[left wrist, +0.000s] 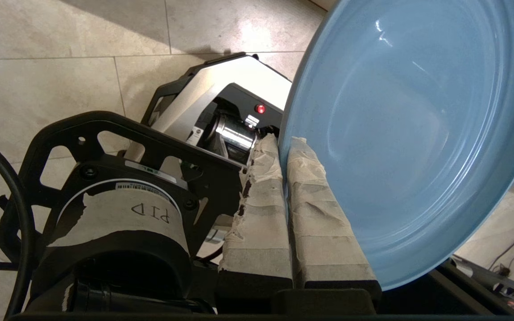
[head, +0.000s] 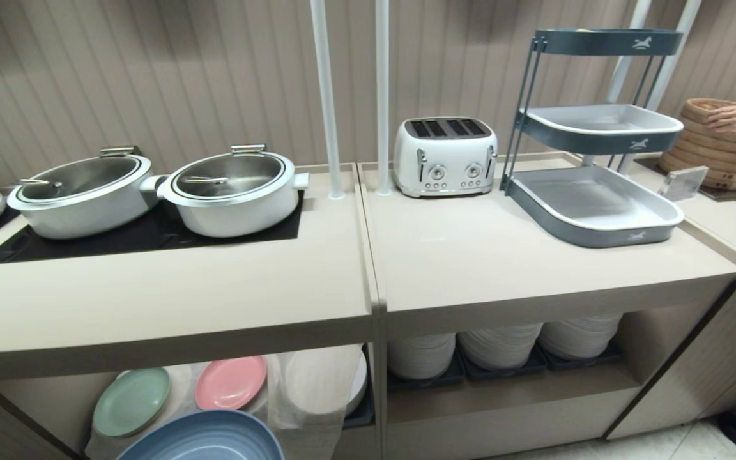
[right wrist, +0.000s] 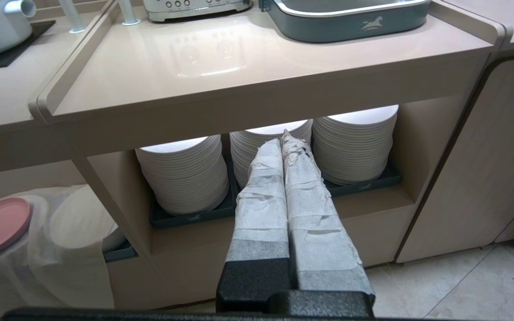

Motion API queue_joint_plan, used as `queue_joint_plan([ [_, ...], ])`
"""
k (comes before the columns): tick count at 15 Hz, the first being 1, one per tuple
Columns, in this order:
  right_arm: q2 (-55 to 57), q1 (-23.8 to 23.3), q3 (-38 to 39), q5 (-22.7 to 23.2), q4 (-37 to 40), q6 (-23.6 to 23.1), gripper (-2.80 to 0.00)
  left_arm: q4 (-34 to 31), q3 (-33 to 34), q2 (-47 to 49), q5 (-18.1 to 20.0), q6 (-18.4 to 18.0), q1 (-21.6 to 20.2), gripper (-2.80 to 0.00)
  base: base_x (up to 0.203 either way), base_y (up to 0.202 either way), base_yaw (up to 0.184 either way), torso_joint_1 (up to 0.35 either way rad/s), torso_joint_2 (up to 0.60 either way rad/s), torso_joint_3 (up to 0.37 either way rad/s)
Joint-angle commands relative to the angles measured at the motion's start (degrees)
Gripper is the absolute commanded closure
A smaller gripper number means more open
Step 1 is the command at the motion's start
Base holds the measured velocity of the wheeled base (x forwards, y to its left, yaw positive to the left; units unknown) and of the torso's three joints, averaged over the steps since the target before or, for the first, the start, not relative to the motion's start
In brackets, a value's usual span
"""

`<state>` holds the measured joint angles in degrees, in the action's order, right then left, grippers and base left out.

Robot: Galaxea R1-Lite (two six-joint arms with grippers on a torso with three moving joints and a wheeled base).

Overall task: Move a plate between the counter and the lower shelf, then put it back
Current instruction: Put the plate in the cupboard

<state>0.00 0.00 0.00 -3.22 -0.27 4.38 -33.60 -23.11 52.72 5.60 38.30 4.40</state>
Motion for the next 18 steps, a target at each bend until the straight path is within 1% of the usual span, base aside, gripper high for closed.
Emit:
queue_joint_plan([
  [1,0.0,0.0,0.0,0.05,0.0,0.11,0.0,-0.01,-0.09,0.07,0.08,0.19,-0.01,0.0,0.0,0.0,0.0,0.0,0.0,0.0],
  [12,0.0,0.0,0.0,-0.03,-0.03,0.02,0.0,-0.15,-0.09,-1.13,-0.15,-0.16,0.05,0.0,0.0,0.0,0.0,0.0,0.0,0.0],
  [14,0.0,0.0,0.0,0.05,-0.08,0.02,0.0,-0.15,0.0,-1.13,-0.15,-0.95,-0.01,0.0,0.0,0.0,0.0,0.0,0.0,0.0],
  [18,0.0,0.0,0.0,0.05,0.0,0.02,0.0,-0.24,0.09,-2.17,-0.17,-0.95,-0.01,0.0,0.0,0.0,0.0,0.0,0.0,0.0],
])
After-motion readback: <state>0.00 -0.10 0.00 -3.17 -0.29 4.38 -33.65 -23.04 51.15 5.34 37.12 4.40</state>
